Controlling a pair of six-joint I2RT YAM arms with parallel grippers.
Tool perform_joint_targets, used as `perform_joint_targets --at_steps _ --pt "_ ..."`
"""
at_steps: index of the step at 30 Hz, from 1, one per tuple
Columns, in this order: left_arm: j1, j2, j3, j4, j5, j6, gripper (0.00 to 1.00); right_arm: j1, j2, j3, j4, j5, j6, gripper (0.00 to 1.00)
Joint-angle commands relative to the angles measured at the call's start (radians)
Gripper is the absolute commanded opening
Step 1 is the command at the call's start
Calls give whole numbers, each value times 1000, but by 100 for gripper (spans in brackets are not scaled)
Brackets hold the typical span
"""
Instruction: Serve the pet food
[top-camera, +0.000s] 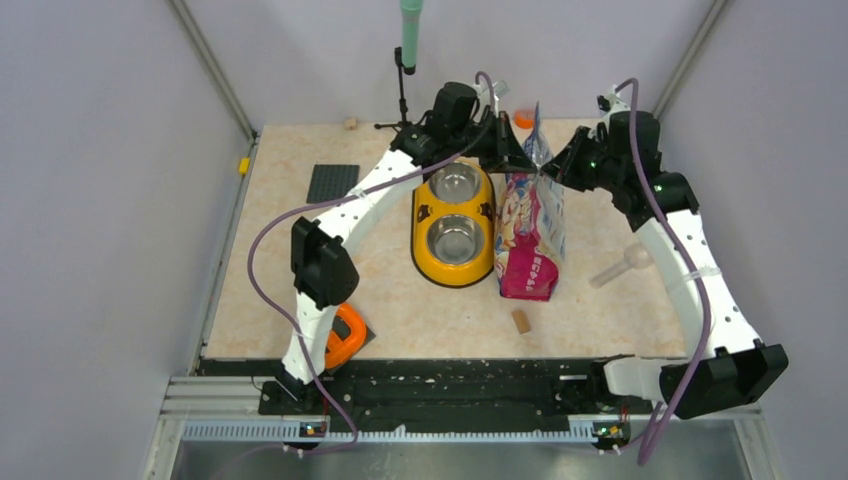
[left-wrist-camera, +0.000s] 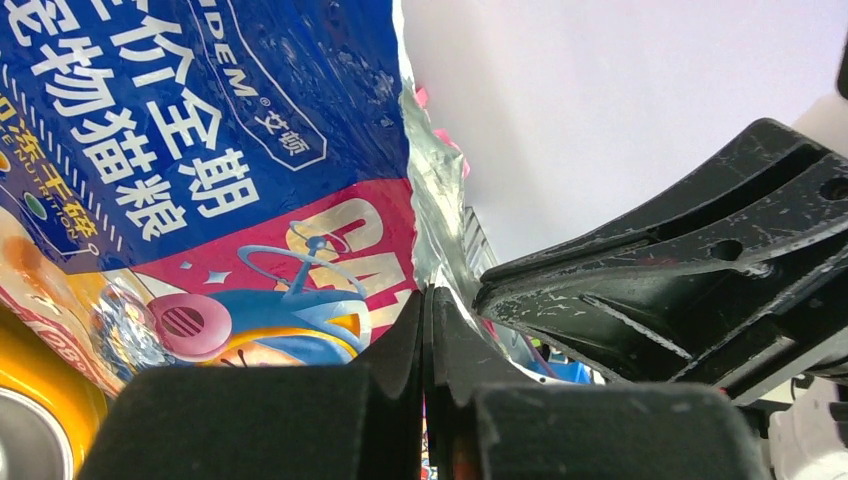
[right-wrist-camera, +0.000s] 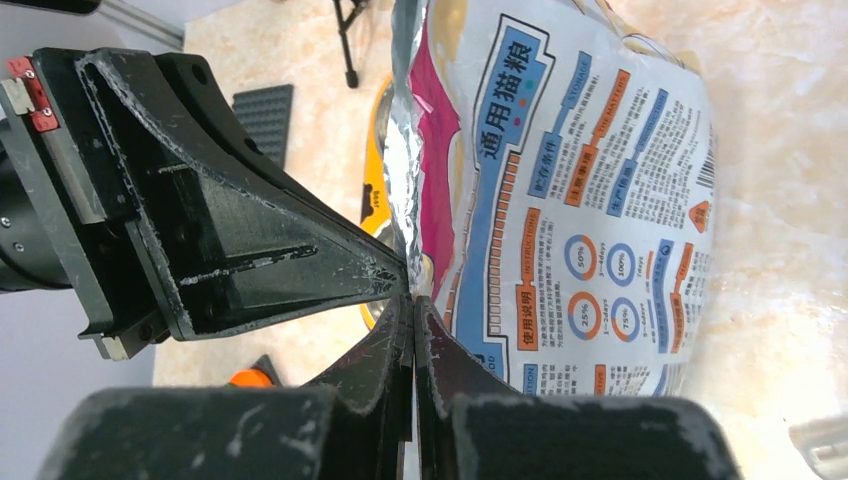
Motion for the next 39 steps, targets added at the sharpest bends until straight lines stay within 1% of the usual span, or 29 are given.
perform_joint_targets --at_steps 1,8,10,11,18,24,26,27,28,29,30,35,38,39 --pt "-3 16 27 -44 -57 42 0 12 30 86 -83 30 -69 0" --pt "-3 8 28 -37 -76 42 0 12 74 142 -133 52 -100 0" --pt "-3 5 29 -29 -76 37 0 13 91 161 -144 55 -102 11" --pt "-3 4 29 -26 -74 36 0 15 98 165 -142 57 -101 13" --pt "-4 -6 20 -16 -73 31 0 14 159 216 -214 148 -100 15" --pt "-4 -18 15 -18 -81 38 0 15 196 260 -258 164 -118 34" --pt "-5 -23 14 -18 -85 38 0 16 205 267 -263 161 -115 35" --pt "-4 -26 14 -17 -86 39 0 16 206 263 -255 159 -109 33" --pt "-3 -28 15 -16 -87 38 0 15 202 253 -240 150 -105 25" --pt "-3 -29 15 -13 -86 37 0 16 193 239 -216 136 -98 9" --pt "-3 -33 15 -9 -85 35 0 16 186 224 -196 122 -88 0" --pt "8 -54 6 29 -83 7 0 16 144 140 -72 40 -46 0" --pt "18 -81 -34 82 -96 -22 18 15 112 88 -22 22 -25 0" --pt "22 -95 -55 108 -103 -33 25 16 108 82 -19 23 -23 0"
